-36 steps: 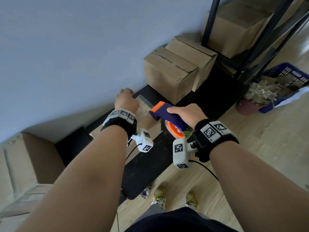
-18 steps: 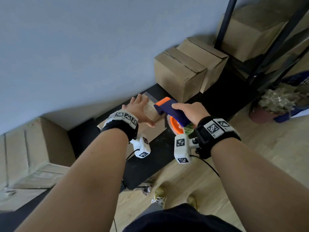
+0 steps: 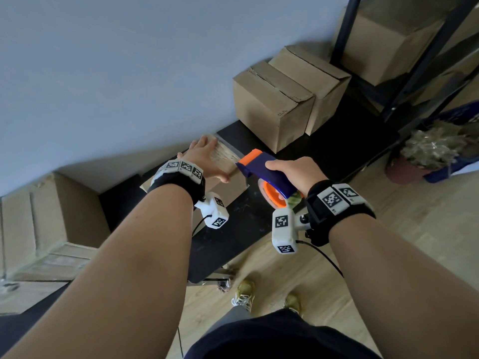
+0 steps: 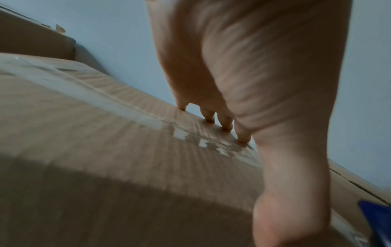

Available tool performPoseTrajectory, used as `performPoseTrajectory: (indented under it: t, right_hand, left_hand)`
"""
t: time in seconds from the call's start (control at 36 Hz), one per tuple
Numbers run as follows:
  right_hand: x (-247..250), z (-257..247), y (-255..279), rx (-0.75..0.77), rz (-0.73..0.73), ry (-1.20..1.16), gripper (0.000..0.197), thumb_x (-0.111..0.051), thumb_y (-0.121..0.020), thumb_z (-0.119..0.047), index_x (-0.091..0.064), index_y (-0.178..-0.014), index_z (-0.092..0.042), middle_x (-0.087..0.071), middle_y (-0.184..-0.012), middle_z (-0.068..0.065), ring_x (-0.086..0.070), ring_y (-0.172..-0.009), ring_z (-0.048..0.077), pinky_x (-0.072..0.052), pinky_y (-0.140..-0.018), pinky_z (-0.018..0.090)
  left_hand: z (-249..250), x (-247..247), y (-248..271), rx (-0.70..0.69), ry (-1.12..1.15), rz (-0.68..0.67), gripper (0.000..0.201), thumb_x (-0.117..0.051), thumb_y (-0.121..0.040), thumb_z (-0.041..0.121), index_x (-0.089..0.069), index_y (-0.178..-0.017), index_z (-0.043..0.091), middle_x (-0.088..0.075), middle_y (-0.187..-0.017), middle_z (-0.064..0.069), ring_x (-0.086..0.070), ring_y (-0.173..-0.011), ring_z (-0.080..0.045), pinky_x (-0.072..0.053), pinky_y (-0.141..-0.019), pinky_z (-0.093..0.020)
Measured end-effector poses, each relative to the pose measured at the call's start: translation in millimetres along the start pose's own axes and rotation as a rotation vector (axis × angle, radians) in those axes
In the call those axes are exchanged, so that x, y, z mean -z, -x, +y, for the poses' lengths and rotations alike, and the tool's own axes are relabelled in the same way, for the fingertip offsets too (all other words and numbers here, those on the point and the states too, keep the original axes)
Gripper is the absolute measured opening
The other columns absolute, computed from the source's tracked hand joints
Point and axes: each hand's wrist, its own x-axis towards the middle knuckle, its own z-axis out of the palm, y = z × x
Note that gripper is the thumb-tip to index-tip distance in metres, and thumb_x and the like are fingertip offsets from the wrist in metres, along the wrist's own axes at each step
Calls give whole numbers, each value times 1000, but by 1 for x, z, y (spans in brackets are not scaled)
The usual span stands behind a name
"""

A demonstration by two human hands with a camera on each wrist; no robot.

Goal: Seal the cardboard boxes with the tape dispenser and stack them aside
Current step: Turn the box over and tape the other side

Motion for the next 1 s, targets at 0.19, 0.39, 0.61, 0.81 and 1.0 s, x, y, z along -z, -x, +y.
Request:
performPoseTrajectory:
  t: [0.19, 0.39, 0.61, 0.81, 1.0]
  right_hand:
    - [-2, 11, -6, -10, -1, 32, 37, -75, -76, -41, -68, -87, -6, -71, -78, 8, -70, -72, 23, -57, -76, 35]
    - [-7, 20, -10, -26, -18, 51, 40, -75, -76, -44, -69, -89, -7, -72, -82, 8, -71, -83, 27, -56, -84, 39]
    - [-10, 23, -16, -40, -19, 51, 45, -74, -77, -48, -66, -97, -8, -72, -90, 8, -70, -85, 25, -57, -88, 40]
    - [1, 32, -15, -67, -64, -18, 45, -76, -76, -48, -68, -98, -9, -73, -88, 9, -70, -78, 24, -58, -77, 35]
    - [13, 37, -9, -64, -97, -52, 40, -75, -79, -41, -69, -93, -3, -70, -76, 10, -66, -56, 21, -53, -51, 25]
  left_hand:
    - [0, -3, 2, 0, -1, 1, 128, -82, -58, 54, 1, -153, 31, 7, -161, 6, 4, -148, -21, -4, -114, -64]
    - [0, -5, 2, -9, -3, -17, 128, -81, -60, 56, 4, -153, 31, 11, -161, 5, 9, -148, -22, -1, -113, -64]
    - [14, -9, -7, 76, 117, 154, 72, -49, -84, 62, -31, -146, 30, -19, -157, 6, -14, -145, -22, -9, -109, -68]
    - [21, -33, -6, 138, 118, 231, 88, -44, -83, 69, -12, -153, 27, 1, -161, 6, 10, -148, -22, 7, -111, -66]
    - [18, -32, -10, 139, 105, 221, 85, -45, -83, 69, -15, -152, 29, 2, -161, 7, 10, -148, -22, 7, -110, -67]
